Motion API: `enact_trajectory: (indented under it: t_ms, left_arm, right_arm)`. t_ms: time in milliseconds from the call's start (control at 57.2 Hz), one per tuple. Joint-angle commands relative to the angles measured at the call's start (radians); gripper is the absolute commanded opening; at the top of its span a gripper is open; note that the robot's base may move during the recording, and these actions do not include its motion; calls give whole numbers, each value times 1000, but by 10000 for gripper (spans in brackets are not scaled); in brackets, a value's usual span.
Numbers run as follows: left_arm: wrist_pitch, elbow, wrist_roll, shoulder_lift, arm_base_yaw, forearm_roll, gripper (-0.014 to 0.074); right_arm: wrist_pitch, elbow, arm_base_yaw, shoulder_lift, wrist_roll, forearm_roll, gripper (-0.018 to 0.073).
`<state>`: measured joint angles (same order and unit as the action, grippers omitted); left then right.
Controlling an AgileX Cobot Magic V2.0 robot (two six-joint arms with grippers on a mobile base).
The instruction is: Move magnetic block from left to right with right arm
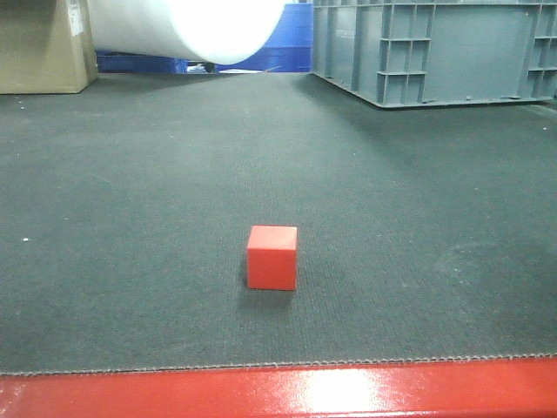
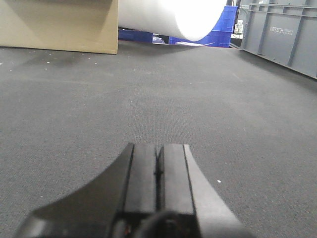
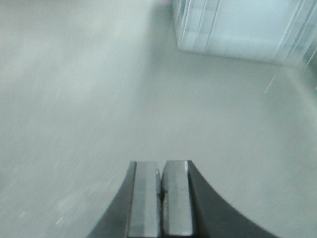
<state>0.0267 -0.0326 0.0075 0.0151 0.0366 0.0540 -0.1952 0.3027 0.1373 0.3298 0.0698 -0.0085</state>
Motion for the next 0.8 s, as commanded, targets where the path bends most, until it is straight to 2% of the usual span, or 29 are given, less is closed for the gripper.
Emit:
enact_trajectory:
  t_ms: [0,175,647,787]
  left_arm:
    - [-84,-9,-7,7,6,3,-126]
    - [-84,-9,-7,7,6,3,-126]
    - [-84,-9,-7,7,6,3,-126]
    - [-84,-9,-7,7,6,3,-126]
  right_arm:
    - [101,8,-7,-70,11,-21,31]
    - [101,-24,-7,-173,11,-21,31]
    - [90,-24,-7,-175,11,-21,31]
    - [206,-73,-18,-175,11,-22,31]
